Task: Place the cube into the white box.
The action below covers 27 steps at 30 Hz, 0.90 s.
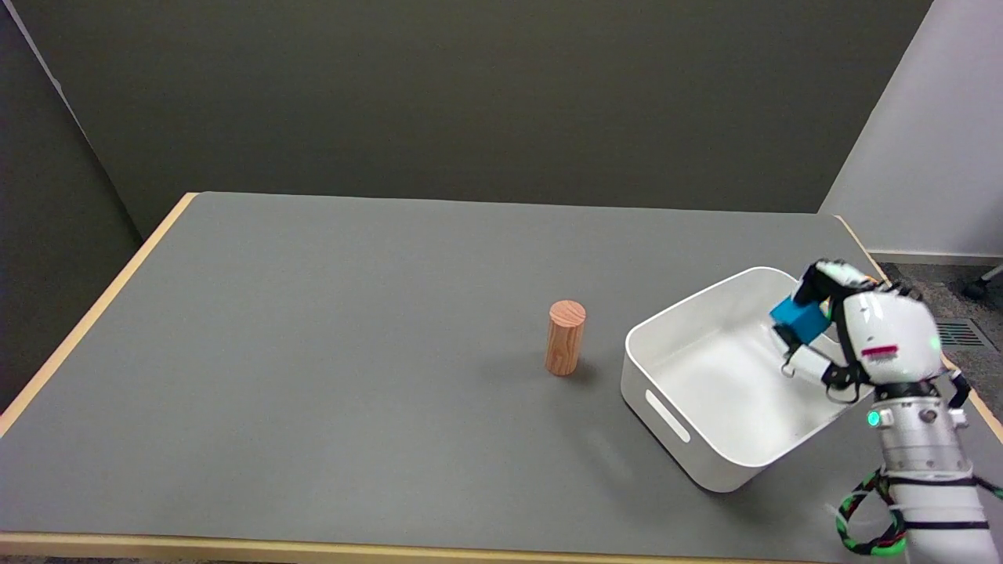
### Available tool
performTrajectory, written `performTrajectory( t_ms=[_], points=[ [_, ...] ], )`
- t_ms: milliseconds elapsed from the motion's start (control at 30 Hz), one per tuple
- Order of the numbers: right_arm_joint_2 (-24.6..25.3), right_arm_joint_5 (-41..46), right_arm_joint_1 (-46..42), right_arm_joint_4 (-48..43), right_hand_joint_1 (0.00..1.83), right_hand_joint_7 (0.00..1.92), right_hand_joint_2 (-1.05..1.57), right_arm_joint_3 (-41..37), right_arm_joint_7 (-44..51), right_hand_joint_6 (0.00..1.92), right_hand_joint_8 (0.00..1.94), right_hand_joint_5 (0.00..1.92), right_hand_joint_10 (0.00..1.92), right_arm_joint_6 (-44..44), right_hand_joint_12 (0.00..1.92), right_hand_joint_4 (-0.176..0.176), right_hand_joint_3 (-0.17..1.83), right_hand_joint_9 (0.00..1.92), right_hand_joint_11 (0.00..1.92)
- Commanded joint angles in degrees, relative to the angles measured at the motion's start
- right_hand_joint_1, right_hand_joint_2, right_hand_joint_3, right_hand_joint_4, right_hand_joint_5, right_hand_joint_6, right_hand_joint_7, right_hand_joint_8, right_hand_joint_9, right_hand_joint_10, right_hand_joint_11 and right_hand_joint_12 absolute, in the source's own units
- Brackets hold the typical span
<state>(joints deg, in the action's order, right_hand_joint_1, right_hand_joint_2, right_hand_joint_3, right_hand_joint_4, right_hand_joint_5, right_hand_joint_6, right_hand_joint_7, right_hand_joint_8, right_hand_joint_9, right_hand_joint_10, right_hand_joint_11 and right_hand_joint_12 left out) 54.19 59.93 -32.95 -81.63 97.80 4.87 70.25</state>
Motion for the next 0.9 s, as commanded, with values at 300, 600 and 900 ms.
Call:
performTrajectory(
  t_ms=[300,600,900],
  points=[
    [-0.69,2.12,2.74,2.21,0.41,0.00,0.54,9.95,-5.15,0.49,0.12,0.18,0.46,3.16,1.12,0.104,0.92,0.00,0.00],
    [0.44,-13.99,3.54,2.06,0.35,0.00,0.58,11.63,-5.23,0.41,0.07,0.09,0.42,19.52,1.05,0.077,0.93,0.00,0.00],
    [-1.18,-18.59,1.77,-2.79,0.32,0.00,0.61,11.94,-4.80,0.30,0.00,0.05,0.09,20.85,0.56,0.049,0.93,0.00,0.00]
  ],
)
